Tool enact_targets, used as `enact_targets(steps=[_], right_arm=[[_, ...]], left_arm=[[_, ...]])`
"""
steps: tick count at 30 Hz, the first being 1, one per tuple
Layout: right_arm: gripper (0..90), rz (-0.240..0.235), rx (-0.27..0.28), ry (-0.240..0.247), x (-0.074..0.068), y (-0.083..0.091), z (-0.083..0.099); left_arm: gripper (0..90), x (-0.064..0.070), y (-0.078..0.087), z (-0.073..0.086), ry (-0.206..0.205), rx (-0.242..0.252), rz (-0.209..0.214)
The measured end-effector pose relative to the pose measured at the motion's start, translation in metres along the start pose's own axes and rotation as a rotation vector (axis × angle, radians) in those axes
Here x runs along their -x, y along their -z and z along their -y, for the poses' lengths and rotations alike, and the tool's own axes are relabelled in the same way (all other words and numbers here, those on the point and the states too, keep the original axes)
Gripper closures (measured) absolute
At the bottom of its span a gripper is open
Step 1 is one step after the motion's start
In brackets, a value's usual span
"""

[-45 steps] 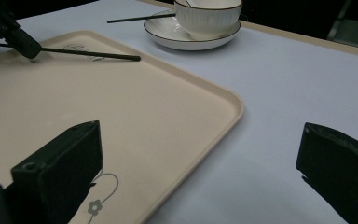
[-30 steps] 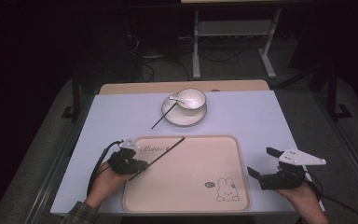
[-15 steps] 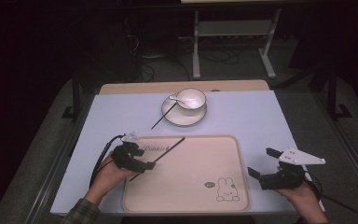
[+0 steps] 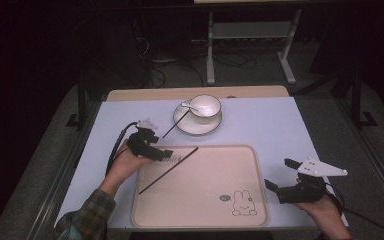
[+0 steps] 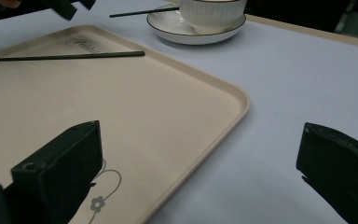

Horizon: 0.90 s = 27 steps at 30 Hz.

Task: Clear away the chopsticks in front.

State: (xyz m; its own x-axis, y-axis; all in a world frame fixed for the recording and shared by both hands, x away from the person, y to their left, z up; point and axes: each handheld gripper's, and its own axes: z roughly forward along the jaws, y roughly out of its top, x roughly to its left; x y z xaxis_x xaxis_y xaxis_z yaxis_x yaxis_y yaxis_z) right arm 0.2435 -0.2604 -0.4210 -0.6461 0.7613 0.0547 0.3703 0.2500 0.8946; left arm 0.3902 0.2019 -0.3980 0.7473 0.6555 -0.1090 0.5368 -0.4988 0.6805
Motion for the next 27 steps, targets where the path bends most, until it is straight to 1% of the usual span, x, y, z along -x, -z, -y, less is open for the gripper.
enact_targets(steps=[4,8,11,13,17,18,19,21,23,27], right_arm=[[0.0,-0.001,0.001,0.001,0.0,0.0,0.0],[0.0,-0.002,0.002,0.002,0.0,0.001,0.0],[0.0,-0.003,0.003,0.001,0.0,0.001,0.0],[0.0,-0.004,0.002,0.0,0.0,0.001,0.0],[0.0,-0.005,0.004,-0.002,0.0,0.001,0.0],[0.0,-0.005,0.006,-0.003,0.0,0.001,0.0],[0.0,-0.005,0.007,-0.002,0.0,0.002,0.0],[0.0,-0.005,0.007,-0.002,0.001,0.002,0.0],[0.0,-0.006,0.008,-0.003,0.001,0.002,0.0],[0.0,-0.006,0.012,-0.004,0.001,0.003,0.0]], left_arm=[[16.1,-0.012,-0.008,-0.02,0.007,0.031,-0.022],[22.3,-0.026,-0.019,-0.038,0.015,0.056,-0.044],[30.9,-0.035,-0.03,-0.049,0.019,0.075,-0.062],[38.1,-0.042,-0.038,-0.055,0.023,0.081,-0.066],[48.3,-0.051,-0.055,-0.065,0.024,0.083,-0.092],[50.4,-0.052,-0.06,-0.067,0.022,0.078,-0.093],[51.9,-0.053,-0.065,-0.07,0.026,0.079,-0.085],[54.9,-0.054,-0.072,-0.072,0.025,0.076,-0.077],[58.2,-0.054,-0.081,-0.074,0.01,0.053,-0.101],[66.0,-0.054,-0.094,-0.074,0.014,0.032,-0.119]])
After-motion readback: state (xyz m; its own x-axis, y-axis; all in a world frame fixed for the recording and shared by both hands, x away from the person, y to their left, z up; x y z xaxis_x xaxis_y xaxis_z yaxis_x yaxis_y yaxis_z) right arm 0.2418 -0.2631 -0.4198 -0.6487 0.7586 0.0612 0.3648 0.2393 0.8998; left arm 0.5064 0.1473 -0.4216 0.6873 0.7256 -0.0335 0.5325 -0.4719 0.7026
